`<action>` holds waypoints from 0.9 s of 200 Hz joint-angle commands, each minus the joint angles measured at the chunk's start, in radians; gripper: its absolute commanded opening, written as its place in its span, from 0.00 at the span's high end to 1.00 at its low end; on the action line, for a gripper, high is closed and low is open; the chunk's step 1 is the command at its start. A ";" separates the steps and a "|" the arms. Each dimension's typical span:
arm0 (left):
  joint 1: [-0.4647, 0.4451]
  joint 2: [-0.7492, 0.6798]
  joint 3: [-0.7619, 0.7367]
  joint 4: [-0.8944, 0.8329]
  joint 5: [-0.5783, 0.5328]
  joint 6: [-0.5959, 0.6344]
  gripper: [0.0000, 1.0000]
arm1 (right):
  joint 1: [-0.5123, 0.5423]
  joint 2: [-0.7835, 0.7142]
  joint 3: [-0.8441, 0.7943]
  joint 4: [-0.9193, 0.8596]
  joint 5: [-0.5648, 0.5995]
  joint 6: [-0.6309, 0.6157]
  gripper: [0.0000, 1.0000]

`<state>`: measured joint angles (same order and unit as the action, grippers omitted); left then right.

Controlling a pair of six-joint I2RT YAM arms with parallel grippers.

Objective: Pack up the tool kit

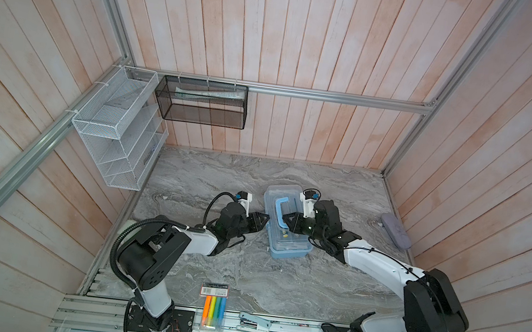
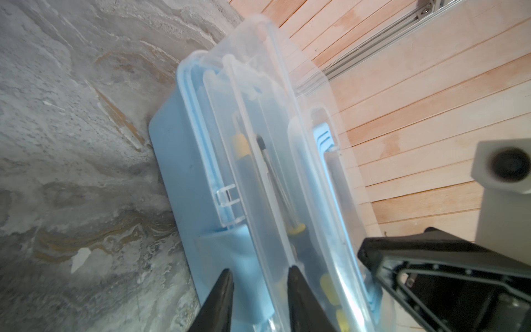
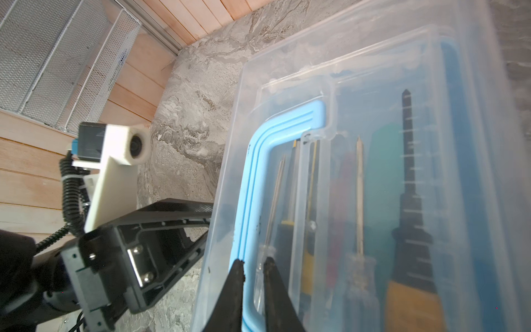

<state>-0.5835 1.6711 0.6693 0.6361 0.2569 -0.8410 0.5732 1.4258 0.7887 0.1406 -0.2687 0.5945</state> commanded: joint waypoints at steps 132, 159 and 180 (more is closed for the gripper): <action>0.103 -0.278 -0.078 -0.227 -0.088 0.152 0.49 | -0.298 0.011 0.133 -0.245 0.145 -0.022 0.78; 0.113 -0.266 -0.080 -0.222 -0.087 0.155 0.49 | -0.314 0.113 0.153 -0.199 0.124 -0.036 0.76; 0.115 -0.249 -0.085 -0.200 -0.084 0.160 0.47 | -0.315 0.209 0.204 -0.223 0.073 -0.077 0.73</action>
<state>-0.4759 1.4017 0.6029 0.4240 0.1814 -0.7071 0.2592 1.5562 0.9241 -0.0673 -0.1459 0.5701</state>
